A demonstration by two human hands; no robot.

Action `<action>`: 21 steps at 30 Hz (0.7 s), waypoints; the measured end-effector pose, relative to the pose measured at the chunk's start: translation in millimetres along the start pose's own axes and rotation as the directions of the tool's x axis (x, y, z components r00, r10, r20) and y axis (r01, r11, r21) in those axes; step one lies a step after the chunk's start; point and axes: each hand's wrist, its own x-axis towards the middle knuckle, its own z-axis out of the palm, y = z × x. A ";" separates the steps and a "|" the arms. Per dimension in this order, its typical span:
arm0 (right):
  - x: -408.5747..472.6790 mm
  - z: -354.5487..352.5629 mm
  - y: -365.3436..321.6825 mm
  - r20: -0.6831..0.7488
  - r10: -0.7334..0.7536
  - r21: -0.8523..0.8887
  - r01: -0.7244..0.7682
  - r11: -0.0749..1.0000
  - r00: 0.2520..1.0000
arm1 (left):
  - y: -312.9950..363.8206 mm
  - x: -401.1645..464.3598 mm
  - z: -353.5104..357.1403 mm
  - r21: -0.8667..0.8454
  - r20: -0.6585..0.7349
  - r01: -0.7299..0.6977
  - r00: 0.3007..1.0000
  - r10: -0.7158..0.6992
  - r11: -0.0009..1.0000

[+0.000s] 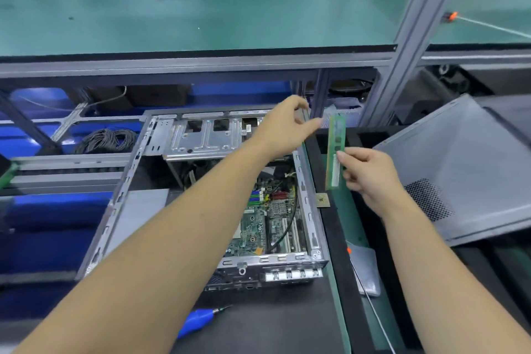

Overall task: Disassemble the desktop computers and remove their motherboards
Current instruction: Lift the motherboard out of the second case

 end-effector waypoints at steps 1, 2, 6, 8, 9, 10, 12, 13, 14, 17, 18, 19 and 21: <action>7.5 -5.9 17.6 -0.075 0.051 -0.068 -0.056 0.996 0.996 | -12.0 -0.9 2.7 0.075 -0.025 0.002 1.000 0.000 0.997; 14.6 -11.8 36.8 -0.145 0.094 -0.146 -0.115 0.982 0.985 | -25.7 -1.9 4.1 0.132 -0.035 0.014 0.999 -0.009 0.991; 28.6 -25.9 105.4 -0.272 0.176 -0.387 -0.275 0.880 0.946 | -76.0 -10.9 -2.6 0.216 -0.096 0.141 0.988 -0.122 0.966; 30.3 -25.0 123.5 -0.289 0.171 -0.495 -0.300 0.816 0.942 | -91.7 -16.3 -9.5 0.222 -0.113 0.149 0.986 -0.126 0.964; 31.0 -23.0 128.1 -0.297 0.169 -0.522 -0.308 0.795 0.940 | -96.6 -18.7 -13.0 0.245 -0.119 0.124 0.988 -0.097 0.962; 31.9 -21.2 131.3 -0.305 0.173 -0.536 -0.318 0.782 0.937 | -100.2 -21.8 -16.3 0.285 -0.130 0.090 0.990 -0.055 0.954; 34.5 -17.0 135.6 -0.316 0.185 -0.556 -0.340 0.758 0.931 | -105.8 -28.8 -22.1 0.376 -0.160 0.022 0.986 0.042 0.926; 35.1 -15.3 137.3 -0.317 0.192 -0.563 -0.347 0.750 0.929 | -107.7 -32.7 -24.4 0.397 -0.167 0.008 0.984 0.064 0.918; 35.5 -13.6 138.7 -0.315 0.197 -0.564 -0.350 0.748 0.928 | -109.9 -36.5 -26.3 0.406 -0.161 -0.002 0.984 0.074 0.914; 33.0 -10.7 140.0 -0.316 0.184 -0.576 -0.342 0.743 0.931 | -118.2 -46.7 -28.5 0.425 -0.095 -0.015 0.994 0.061 0.905; 32.1 -10.9 139.9 -0.315 0.171 -0.585 -0.333 0.740 0.934 | -121.1 -49.3 -29.0 0.427 -0.082 -0.007 0.996 0.047 0.904; 31.4 -11.1 139.4 -0.314 0.156 -0.594 -0.322 0.737 0.937 | -124.3 -51.9 -30.2 0.427 -0.076 0.008 0.997 0.027 0.904; 31.5 -12.6 137.8 -0.319 0.128 -0.596 -0.304 0.743 0.939 | -129.6 -55.2 -31.9 0.443 -0.062 0.037 0.998 -0.011 0.896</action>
